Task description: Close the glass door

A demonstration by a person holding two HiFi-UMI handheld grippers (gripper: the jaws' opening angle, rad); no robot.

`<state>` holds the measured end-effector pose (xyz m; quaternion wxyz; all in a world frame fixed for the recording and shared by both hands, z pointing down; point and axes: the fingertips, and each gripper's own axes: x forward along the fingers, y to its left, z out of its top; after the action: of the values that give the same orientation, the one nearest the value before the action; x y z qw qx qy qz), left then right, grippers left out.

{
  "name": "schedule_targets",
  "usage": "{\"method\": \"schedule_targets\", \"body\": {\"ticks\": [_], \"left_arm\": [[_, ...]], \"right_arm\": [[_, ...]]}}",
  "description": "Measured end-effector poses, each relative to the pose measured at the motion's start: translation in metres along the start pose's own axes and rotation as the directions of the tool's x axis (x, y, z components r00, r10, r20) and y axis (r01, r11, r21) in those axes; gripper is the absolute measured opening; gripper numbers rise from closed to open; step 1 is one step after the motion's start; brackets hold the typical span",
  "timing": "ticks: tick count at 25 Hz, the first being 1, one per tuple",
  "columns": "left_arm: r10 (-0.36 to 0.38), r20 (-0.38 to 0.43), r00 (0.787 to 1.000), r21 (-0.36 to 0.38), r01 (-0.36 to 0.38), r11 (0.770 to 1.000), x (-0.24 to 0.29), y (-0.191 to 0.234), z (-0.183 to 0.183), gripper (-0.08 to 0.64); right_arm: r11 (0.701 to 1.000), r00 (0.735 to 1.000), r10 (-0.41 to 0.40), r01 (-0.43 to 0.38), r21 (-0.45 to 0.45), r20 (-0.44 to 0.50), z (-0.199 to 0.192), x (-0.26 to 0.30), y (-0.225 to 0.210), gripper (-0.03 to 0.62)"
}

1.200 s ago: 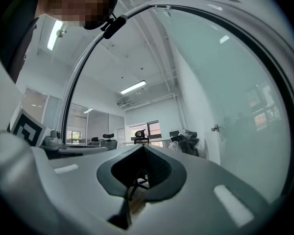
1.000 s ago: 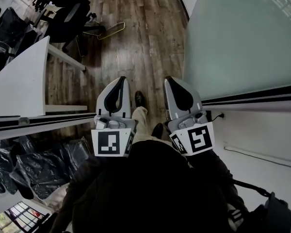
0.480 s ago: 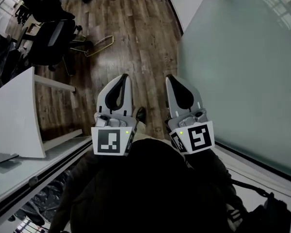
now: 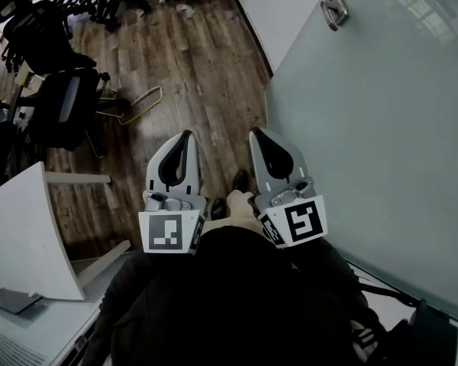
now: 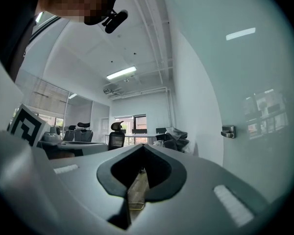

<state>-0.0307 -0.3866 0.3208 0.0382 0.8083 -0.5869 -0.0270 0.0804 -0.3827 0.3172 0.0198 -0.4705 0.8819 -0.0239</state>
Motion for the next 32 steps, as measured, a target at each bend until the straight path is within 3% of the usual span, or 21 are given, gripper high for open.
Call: {"method": "schedule_targets", "body": {"ticks": [3,6,14,18,25,30,32], "left_arm": [[-0.013,-0.031,0.999,0.002,0.013,1.0,0.026,0.009,-0.005,-0.003],[-0.05,-0.013,0.999,0.021,0.05,0.999,0.069,0.007,-0.006,-0.003],[-0.163,-0.032,0.986,0.036,0.164,0.986,0.226,-0.017,-0.01,-0.003],[-0.229,-0.045,0.972,0.049,0.231,0.972,0.305,-0.036,-0.01,-0.003],[-0.343,0.02,0.939,0.023,0.343,0.939,0.389,-0.073,0.008,-0.003],[-0.387,-0.026,0.922,0.022,0.388,0.922,0.46,-0.083,0.033,-0.003],[-0.426,-0.02,0.904,0.019,0.426,0.904,0.473,-0.086,0.033,-0.003]], "right_arm": [[1.0,1.0,-0.022,0.022,-0.009,0.008,0.001,0.02,-0.016,0.0],[0.999,0.999,-0.045,0.046,-0.025,0.022,0.0,0.043,-0.047,0.0],[0.994,0.994,-0.108,0.108,-0.006,0.022,0.001,0.117,-0.158,0.0],[0.99,0.989,-0.143,0.143,0.001,0.024,0.002,0.15,-0.216,0.0],[0.978,0.978,-0.206,0.207,-0.024,0.023,0.018,0.177,-0.284,0.0],[0.966,0.966,-0.259,0.259,-0.022,0.019,0.051,0.213,-0.333,0.0],[0.959,0.959,-0.281,0.282,-0.031,0.028,0.057,0.221,-0.338,0.0]]}}
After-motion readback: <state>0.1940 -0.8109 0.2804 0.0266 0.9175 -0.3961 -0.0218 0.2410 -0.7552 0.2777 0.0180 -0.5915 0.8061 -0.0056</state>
